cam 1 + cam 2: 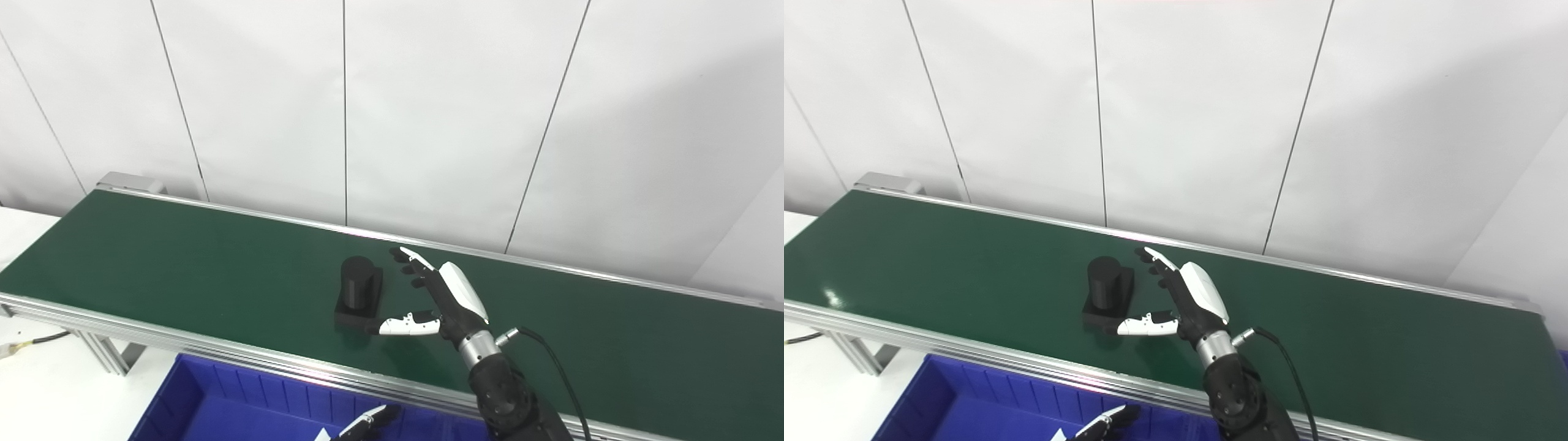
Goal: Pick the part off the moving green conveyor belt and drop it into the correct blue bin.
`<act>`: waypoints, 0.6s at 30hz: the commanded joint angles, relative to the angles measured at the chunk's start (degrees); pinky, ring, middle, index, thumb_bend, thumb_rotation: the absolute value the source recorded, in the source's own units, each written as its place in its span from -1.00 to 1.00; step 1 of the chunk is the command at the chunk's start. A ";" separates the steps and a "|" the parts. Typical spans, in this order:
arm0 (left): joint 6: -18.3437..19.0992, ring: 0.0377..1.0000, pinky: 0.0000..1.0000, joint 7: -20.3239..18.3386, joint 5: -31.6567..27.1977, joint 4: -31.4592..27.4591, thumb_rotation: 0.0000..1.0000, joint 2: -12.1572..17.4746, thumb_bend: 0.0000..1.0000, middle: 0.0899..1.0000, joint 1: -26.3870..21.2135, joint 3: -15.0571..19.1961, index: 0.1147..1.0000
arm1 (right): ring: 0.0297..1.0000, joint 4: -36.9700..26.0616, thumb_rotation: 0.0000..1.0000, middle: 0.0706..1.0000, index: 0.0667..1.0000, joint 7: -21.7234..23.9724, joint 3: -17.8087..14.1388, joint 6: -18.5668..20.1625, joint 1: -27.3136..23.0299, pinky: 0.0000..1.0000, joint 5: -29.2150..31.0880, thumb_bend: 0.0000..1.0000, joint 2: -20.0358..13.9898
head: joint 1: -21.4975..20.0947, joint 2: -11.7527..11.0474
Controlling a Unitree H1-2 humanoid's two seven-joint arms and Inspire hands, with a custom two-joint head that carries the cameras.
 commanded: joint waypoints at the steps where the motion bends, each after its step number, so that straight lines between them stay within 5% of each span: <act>1: -1.93 0.76 0.69 1.03 0.32 -1.23 -0.27 0.14 0.93 0.74 -0.14 -0.19 0.68 | 0.64 0.59 -0.08 0.76 0.78 -1.36 0.02 -0.48 -3.93 0.44 0.51 0.81 1.60 | 0.06 0.02; 18: -1.93 0.70 0.60 1.24 0.60 -1.93 -0.24 0.85 0.92 0.73 0.67 -0.51 0.70 | 0.68 27.39 -0.28 0.77 0.76 -14.43 -1.11 -4.30 -15.20 0.49 2.57 0.76 7.13 | 0.41 0.51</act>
